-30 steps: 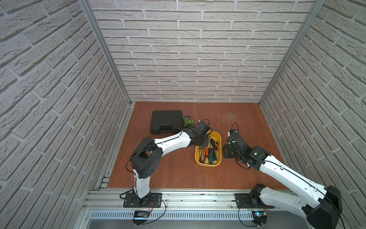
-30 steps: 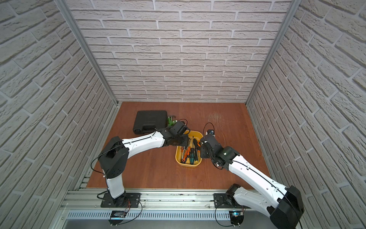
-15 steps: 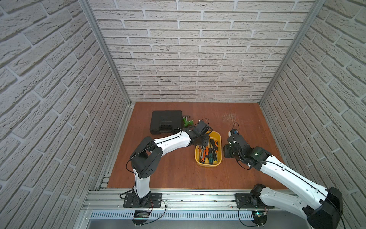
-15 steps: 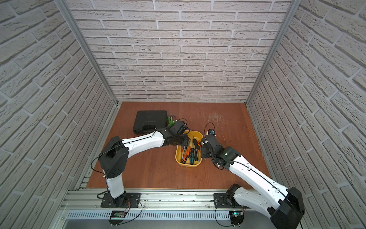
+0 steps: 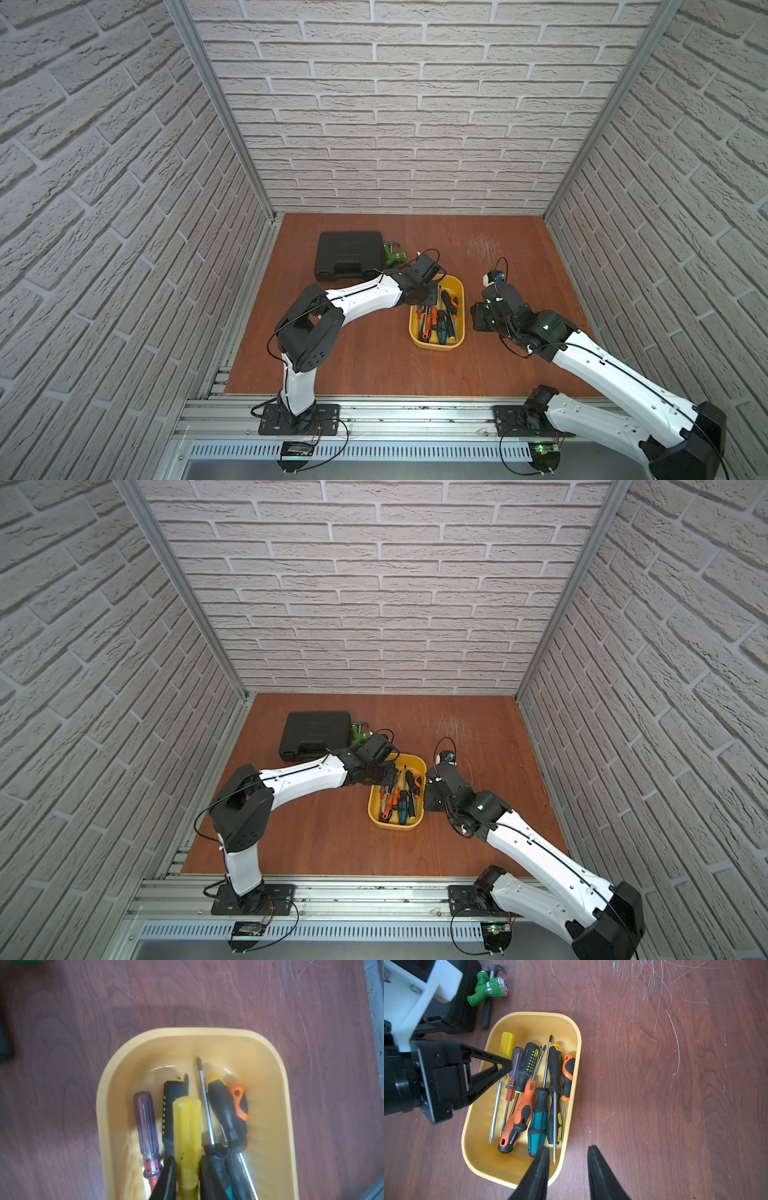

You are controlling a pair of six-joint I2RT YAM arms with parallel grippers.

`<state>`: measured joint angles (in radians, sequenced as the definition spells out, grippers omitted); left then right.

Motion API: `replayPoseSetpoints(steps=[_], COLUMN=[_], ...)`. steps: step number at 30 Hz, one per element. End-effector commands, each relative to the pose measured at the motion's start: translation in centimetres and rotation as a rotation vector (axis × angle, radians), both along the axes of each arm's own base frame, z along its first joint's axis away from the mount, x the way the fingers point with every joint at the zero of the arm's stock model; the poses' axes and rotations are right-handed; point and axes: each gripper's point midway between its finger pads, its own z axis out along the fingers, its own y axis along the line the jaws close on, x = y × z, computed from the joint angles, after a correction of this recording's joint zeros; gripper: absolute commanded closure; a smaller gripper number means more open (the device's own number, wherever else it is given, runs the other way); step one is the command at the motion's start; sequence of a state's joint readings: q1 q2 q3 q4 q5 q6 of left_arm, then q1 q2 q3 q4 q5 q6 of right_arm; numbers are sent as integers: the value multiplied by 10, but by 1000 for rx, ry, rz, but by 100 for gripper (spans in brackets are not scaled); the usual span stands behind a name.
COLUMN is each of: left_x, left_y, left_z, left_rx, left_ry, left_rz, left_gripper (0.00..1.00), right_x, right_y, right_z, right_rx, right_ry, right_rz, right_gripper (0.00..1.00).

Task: Put the screwdriver on the desktop into the storage box
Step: Place the screwdriver in the storage box.

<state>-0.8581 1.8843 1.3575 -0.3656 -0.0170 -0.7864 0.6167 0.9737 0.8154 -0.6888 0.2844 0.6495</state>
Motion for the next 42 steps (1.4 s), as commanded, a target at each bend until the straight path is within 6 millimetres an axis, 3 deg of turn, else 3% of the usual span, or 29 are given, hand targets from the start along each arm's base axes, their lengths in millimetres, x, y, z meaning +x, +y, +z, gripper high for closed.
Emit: replayPoseSetpoints(steps=[1,42], left_x=[7,7], left_y=[-9,-7], left_z=[6,5], left_rx=[-34,-6], left_ry=[-17,-37], left_rz=[1,-6], left_gripper=[100,100], right_x=[3,1], right_y=[-5,-13], right_z=[10,16], right_rx=[3,6], right_ry=[-35,-55], right_rz=[-17,-44], right_gripper=[63,63])
